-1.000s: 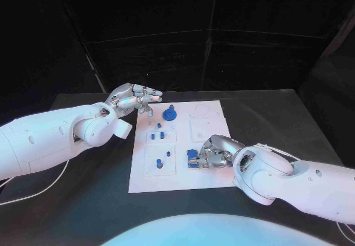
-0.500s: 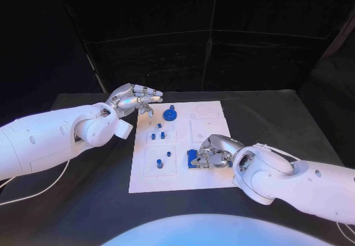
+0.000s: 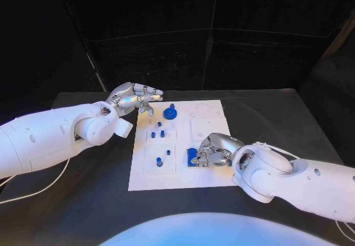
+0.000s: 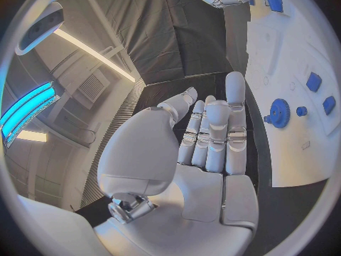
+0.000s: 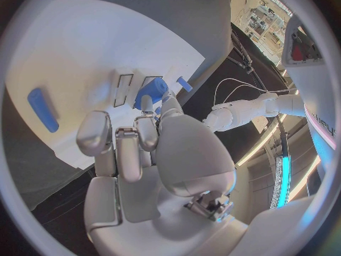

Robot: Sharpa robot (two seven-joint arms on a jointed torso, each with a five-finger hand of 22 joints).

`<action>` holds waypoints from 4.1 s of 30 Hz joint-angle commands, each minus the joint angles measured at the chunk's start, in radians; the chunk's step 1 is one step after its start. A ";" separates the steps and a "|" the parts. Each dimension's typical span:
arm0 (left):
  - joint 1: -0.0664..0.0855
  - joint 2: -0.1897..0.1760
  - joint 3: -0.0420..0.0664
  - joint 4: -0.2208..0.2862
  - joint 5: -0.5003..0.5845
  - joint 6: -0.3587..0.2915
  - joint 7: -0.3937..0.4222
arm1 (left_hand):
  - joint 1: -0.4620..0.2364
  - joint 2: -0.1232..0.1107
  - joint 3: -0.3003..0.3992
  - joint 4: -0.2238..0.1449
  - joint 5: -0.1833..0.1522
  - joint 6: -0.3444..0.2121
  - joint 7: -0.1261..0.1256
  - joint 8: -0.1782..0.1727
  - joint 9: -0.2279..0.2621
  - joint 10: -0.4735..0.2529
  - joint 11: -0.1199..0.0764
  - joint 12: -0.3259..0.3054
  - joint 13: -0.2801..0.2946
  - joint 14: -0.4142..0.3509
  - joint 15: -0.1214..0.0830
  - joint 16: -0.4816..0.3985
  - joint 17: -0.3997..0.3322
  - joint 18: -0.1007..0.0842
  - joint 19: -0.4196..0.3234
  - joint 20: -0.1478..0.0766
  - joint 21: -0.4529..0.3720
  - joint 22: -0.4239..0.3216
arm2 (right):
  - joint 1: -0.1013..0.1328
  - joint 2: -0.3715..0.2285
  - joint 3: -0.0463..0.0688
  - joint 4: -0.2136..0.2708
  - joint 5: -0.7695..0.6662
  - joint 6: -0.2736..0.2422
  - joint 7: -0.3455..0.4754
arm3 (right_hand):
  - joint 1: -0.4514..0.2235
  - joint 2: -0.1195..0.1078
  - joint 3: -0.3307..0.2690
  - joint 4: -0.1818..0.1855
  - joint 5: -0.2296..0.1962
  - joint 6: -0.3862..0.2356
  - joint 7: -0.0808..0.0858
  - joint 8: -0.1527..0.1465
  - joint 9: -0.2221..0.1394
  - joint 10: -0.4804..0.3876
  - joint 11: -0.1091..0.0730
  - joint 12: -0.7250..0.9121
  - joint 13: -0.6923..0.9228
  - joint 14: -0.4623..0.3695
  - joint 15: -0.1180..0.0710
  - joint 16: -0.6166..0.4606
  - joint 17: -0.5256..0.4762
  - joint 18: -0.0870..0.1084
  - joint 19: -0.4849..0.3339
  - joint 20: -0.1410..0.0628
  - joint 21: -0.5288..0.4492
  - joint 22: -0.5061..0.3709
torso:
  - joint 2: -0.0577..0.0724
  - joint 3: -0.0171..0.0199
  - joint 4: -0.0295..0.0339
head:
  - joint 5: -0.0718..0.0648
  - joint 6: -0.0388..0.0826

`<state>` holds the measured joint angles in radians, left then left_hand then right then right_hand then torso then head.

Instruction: Assemble the parts on the task board

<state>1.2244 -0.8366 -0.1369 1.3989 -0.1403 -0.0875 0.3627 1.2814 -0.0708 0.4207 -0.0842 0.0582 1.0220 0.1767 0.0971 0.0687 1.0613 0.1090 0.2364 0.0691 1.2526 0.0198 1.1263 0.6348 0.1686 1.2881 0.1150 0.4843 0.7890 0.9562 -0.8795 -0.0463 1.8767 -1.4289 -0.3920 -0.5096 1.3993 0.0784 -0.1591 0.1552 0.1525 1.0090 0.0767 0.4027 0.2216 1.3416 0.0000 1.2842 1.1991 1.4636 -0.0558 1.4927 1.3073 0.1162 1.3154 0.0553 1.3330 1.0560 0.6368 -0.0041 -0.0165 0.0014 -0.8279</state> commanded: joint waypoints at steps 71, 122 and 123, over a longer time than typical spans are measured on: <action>0.001 -0.010 -0.005 0.028 0.005 0.005 0.008 | -0.001 0.003 -0.004 -0.006 0.002 -0.005 0.004 0.008 -0.001 -0.009 0.002 0.006 -0.001 -0.008 0.002 0.005 -0.002 0.013 -0.002 0.002 -0.005 -0.002 | 0.005 -0.216 -0.001 -0.023 -0.165 0.020 -0.042 | -0.075 -0.075 -0.073 0.109 0.139 0.002 0.013 -0.055 0.013 0.005 0.013 -0.012 0.007 0.077 0.002 0.003 0.112 -0.020 0.003 0.003 0.004 0.007 | -0.001 0.0016 -0.0085 | -0.054 0.001; 0.001 -0.010 -0.009 0.013 0.005 0.010 0.002 | 0.000 0.004 -0.005 -0.006 0.002 -0.006 0.005 0.008 -0.001 -0.010 0.002 0.007 -0.001 -0.009 0.002 0.006 -0.004 0.013 -0.002 0.002 -0.006 -0.003 | -0.008 -0.137 -0.002 -0.053 -0.346 0.225 -0.049 | 0.154 -0.052 0.020 -0.040 0.110 0.014 0.005 -0.053 0.050 -0.002 0.003 -0.021 0.017 0.078 -0.008 0.005 0.118 -0.021 0.003 -0.008 0.002 0.011 | -0.001 0.0005 -0.0073 | -0.042 -0.005; 0.001 -0.010 -0.009 0.013 0.005 0.010 0.002 | 0.000 0.004 -0.005 -0.006 0.002 -0.006 0.005 0.008 -0.001 -0.010 0.002 0.007 -0.001 -0.009 0.002 0.006 -0.004 0.013 -0.002 0.002 -0.006 -0.003 | -0.008 -0.136 -0.002 -0.052 -0.355 0.229 -0.049 | 0.157 -0.053 0.024 -0.043 0.110 0.014 0.006 -0.055 0.050 -0.003 0.003 -0.022 0.016 0.078 -0.007 0.005 0.118 -0.021 0.002 -0.007 0.002 0.012 | -0.001 0.0007 -0.0069 | -0.042 -0.005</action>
<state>1.2239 -0.8463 -0.1468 1.4096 -0.1399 -0.0873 0.3617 1.2814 -0.0708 0.4180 -0.0870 0.0582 1.0219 0.1767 0.1010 0.0687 1.0576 0.1127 0.2403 0.0691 1.2491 0.0234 1.1263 0.6324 0.1685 1.2881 0.1150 0.4843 0.7867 0.9552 -1.0158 -0.0416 1.8320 -1.7111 -0.2318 -0.5459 1.5231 0.0017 -0.1400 0.1142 0.2649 1.0215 0.0825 0.3511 0.2700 1.3394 0.0090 1.2662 1.2231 1.4670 -0.0594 1.4927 1.3079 0.1147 1.3173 0.0534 1.3330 1.0665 0.6355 -0.0039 -0.0239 -0.0416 -0.8323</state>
